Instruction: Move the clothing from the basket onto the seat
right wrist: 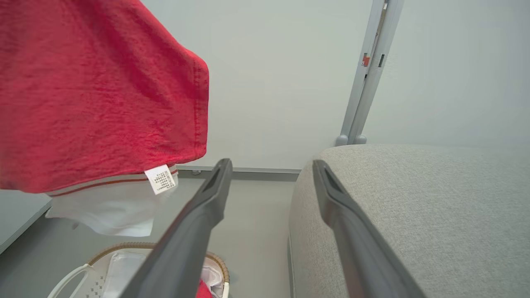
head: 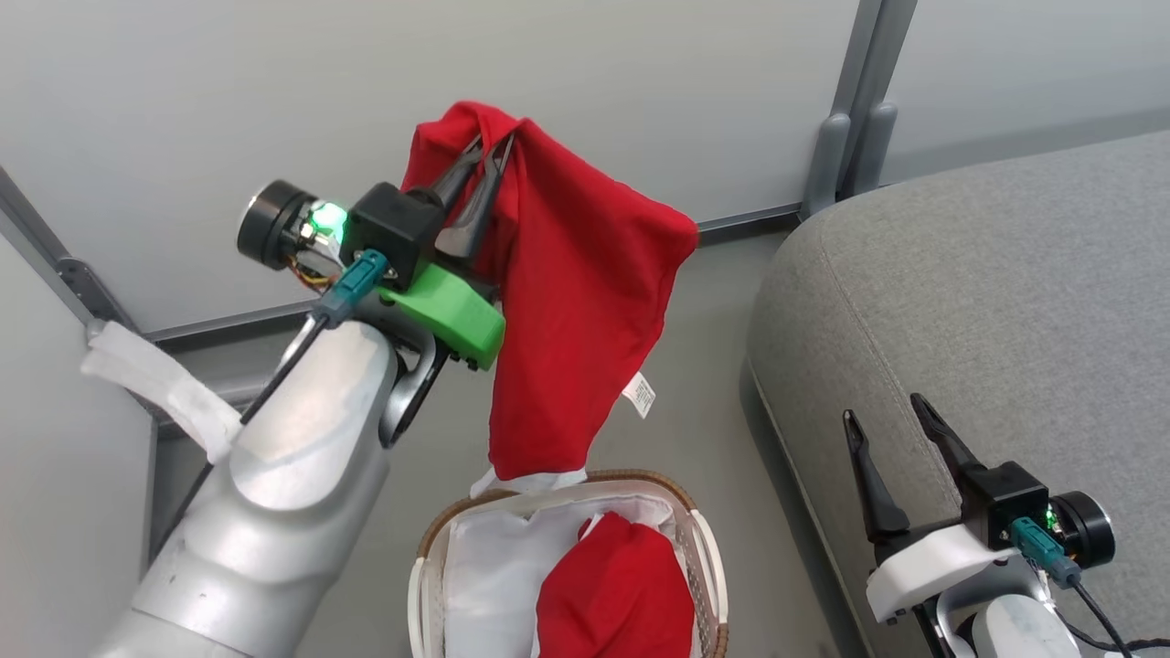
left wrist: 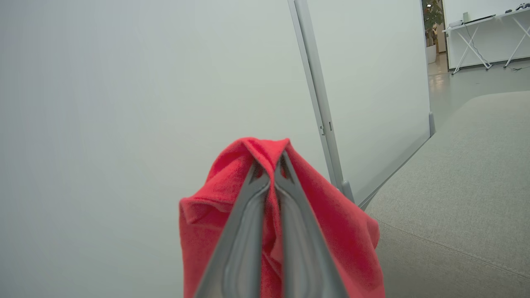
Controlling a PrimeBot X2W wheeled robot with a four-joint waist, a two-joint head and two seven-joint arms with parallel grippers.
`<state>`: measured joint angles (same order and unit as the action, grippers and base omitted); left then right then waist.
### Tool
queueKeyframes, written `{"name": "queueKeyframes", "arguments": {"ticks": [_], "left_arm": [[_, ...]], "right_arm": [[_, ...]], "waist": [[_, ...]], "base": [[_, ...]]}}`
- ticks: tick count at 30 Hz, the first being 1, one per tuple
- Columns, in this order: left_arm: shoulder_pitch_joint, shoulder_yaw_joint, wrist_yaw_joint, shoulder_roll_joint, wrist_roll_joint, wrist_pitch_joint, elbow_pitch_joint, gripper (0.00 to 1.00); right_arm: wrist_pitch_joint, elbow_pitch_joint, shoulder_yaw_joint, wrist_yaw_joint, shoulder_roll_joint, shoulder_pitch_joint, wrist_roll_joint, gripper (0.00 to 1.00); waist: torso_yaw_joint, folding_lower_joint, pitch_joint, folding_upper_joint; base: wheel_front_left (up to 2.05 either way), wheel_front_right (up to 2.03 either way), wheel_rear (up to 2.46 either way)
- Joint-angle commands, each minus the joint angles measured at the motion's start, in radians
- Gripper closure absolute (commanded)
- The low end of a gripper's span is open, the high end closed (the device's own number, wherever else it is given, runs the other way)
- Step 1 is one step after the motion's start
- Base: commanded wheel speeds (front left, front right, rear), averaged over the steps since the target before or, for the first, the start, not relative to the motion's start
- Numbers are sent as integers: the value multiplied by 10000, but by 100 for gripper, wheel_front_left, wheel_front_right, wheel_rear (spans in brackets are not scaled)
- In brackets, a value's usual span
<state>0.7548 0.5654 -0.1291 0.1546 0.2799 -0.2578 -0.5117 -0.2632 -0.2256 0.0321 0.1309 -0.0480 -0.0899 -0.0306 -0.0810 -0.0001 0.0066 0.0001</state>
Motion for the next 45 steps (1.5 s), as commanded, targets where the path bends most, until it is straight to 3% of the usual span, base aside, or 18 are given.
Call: {"name": "queueKeyframes", "arguments": {"ticks": [1, 11, 27, 33, 39, 45], "left_arm": [[325, 111, -22, 172, 129, -46, 137, 100], [1442, 874, -12, 467, 645, 256, 582, 100], [2707, 1748, -9, -57, 916, 545, 703, 100], [2945, 2069, -10, -293, 1112, 583, 558, 100], [3104, 2392, -8, -474, 1350, 608, 522, 100], [3233, 2575, -5, -575, 1513, 638, 529, 100]], "right_arm": [[-25, 41, 53, -1, -40, -93, 53, 0], [-25, -17, 954, -3, -39, -637, 284, 0], [-25, -1982, 3502, -3, -42, -2050, 267, 0], [-25, -1517, 3664, -4, -45, -2419, 532, 0], [-25, -1053, 3717, -4, -31, -2421, 1516, 0], [-23, -447, 3230, -6, -48, -2323, 1864, 0]], "waist": [[35, 1, -145, -1], [440, 1, -209, -1], [877, 1, -101, -1], [947, 1, -70, -1], [1069, 1, -109, -1], [1168, 1, -123, -1]], "base": [[0, 0, 0], [0, 0, 0], [0, 0, 0], [0, 0, 0], [0, 0, 0], [0, 0, 0]]}}
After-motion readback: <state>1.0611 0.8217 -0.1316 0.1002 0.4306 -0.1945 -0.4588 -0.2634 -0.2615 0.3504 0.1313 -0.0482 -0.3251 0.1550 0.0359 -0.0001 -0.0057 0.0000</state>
